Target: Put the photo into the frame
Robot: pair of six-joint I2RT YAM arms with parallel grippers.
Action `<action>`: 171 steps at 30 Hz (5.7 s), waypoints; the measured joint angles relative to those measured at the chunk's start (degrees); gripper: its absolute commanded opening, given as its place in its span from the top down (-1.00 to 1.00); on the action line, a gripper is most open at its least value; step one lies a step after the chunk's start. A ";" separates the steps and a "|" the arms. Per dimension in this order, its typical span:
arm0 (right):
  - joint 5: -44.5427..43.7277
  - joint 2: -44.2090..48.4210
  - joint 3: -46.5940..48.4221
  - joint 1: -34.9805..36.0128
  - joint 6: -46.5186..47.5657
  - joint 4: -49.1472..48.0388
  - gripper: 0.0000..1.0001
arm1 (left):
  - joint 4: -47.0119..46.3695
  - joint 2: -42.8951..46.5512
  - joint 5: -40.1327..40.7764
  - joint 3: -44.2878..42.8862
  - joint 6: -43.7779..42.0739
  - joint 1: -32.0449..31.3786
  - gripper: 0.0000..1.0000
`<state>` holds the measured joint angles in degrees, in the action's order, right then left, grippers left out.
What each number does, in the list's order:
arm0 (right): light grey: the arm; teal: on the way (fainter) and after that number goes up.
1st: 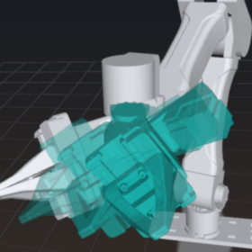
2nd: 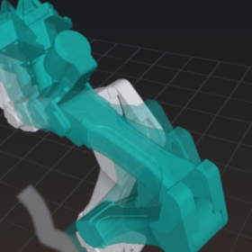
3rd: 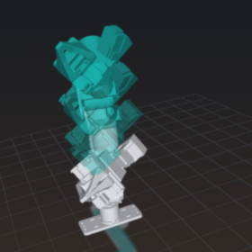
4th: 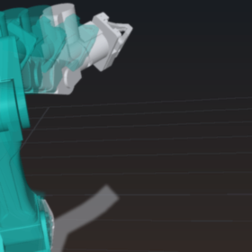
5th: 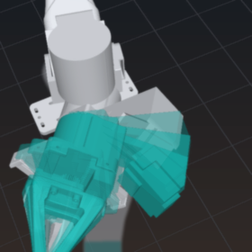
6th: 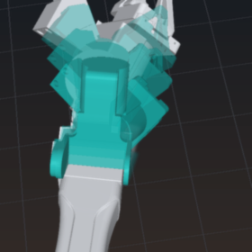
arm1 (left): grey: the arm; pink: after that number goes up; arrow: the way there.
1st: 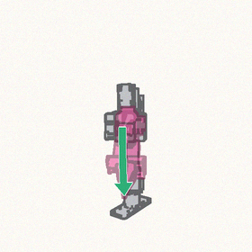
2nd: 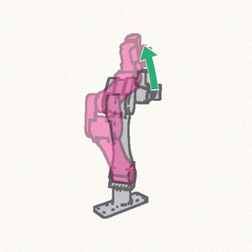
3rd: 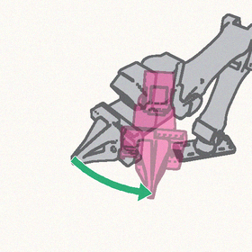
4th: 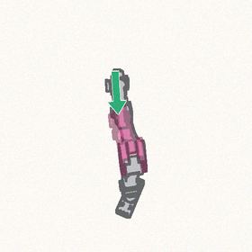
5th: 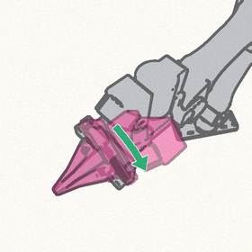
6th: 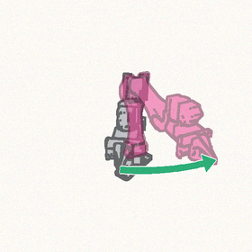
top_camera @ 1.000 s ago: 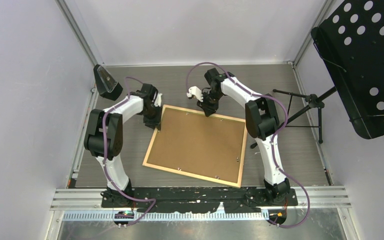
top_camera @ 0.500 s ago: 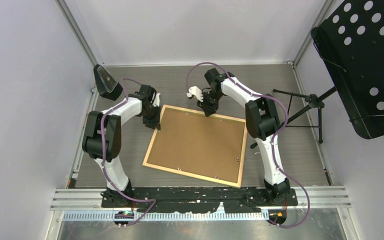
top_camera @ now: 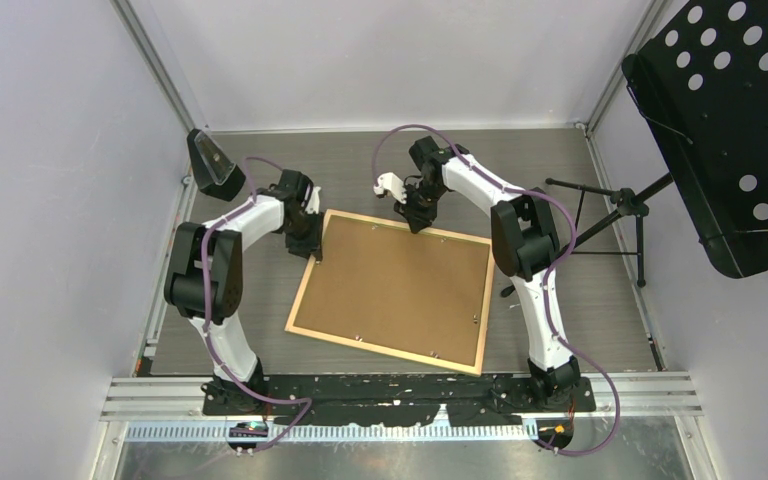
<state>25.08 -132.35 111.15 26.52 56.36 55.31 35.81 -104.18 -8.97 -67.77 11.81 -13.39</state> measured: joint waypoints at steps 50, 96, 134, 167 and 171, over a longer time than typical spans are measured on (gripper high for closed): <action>-0.52 0.00 -0.04 -0.26 -0.37 0.22 0.89 | -0.48 2.29 9.97 1.40 -3.50 -5.53 1.00; -1.60 0.00 0.20 0.00 -0.96 0.59 0.89 | 0.24 2.60 8.17 1.40 -5.79 -4.63 1.00; -6.49 -4.02 8.48 3.93 -2.49 5.20 0.89 | 3.56 8.15 5.95 0.44 -7.28 1.62 -0.27; -7.45 7.41 -3.13 4.28 -21.84 -12.87 -0.52 | 4.35 7.19 1.01 0.44 -6.23 6.67 -0.43; -9.14 16.79 -14.08 0.26 -25.86 -15.56 -0.51 | 4.37 7.19 0.74 0.44 -6.43 6.67 -0.45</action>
<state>15.94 -115.57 97.08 26.79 30.50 39.75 40.18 -96.99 -8.23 -67.33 5.39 -6.72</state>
